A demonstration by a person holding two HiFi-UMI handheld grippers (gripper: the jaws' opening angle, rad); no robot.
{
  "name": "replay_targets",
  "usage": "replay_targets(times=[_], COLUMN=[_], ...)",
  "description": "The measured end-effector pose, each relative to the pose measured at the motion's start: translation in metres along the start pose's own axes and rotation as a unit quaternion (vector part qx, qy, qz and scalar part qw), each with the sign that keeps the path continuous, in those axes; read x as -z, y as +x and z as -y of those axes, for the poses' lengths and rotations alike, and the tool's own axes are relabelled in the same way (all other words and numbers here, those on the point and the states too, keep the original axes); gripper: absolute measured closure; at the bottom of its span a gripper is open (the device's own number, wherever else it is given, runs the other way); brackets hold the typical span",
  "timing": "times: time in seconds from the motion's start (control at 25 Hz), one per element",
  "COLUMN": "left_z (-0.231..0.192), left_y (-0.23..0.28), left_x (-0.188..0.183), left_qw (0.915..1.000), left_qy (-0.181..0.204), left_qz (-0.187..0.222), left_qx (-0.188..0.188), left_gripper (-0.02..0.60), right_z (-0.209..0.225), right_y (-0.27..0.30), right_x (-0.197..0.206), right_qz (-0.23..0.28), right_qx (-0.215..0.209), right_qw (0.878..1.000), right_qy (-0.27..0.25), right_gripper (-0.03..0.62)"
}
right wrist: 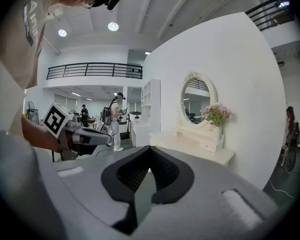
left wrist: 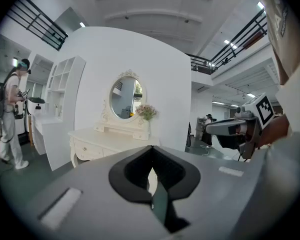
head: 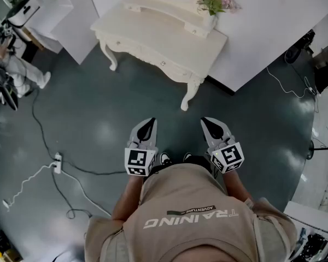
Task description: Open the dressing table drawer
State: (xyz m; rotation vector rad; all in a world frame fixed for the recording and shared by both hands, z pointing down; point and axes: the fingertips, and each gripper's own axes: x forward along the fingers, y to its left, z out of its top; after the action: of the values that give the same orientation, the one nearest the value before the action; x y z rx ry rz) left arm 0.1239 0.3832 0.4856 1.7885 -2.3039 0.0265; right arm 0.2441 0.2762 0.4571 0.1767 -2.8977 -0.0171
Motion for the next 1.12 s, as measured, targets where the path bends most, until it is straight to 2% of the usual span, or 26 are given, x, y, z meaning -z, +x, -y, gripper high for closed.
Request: replay_targets(times=[0.32,0.6,0.84,1.04,1.12], left_z=[0.002,0.015,0.006,-0.005,-0.018], left_y=[0.002,0.012,0.029,0.067,0.086], left_x=[0.014,0.022,0.028,0.019,0.011], left_qw=[0.9992,0.9974,0.9963,0.9948,0.9948], left_qy=[-0.034,-0.057,-0.059,-0.063,-0.053], left_qz=[-0.015,-0.032,-0.057,-0.073,-0.080], left_qx=[0.018,0.033,0.028,0.034,0.035], left_gripper=[0.563,0.563,0.563,0.563,0.563], right_z=[-0.006,0.006,0.016,0.046,0.060], right_y=[0.002,-0.010,0.019,0.066,0.090], right_x=[-0.015,0.018,0.019,0.012,0.004], right_qz=[0.020,-0.025,-0.024,-0.019,-0.005], right_qx=[0.014,0.031,0.013,-0.004,-0.008], right_qw=[1.000,0.998,0.998,0.997,0.998], right_qy=[0.014,0.038,0.056,0.071,0.070], right_gripper=[0.592,0.592,0.592,0.592,0.592])
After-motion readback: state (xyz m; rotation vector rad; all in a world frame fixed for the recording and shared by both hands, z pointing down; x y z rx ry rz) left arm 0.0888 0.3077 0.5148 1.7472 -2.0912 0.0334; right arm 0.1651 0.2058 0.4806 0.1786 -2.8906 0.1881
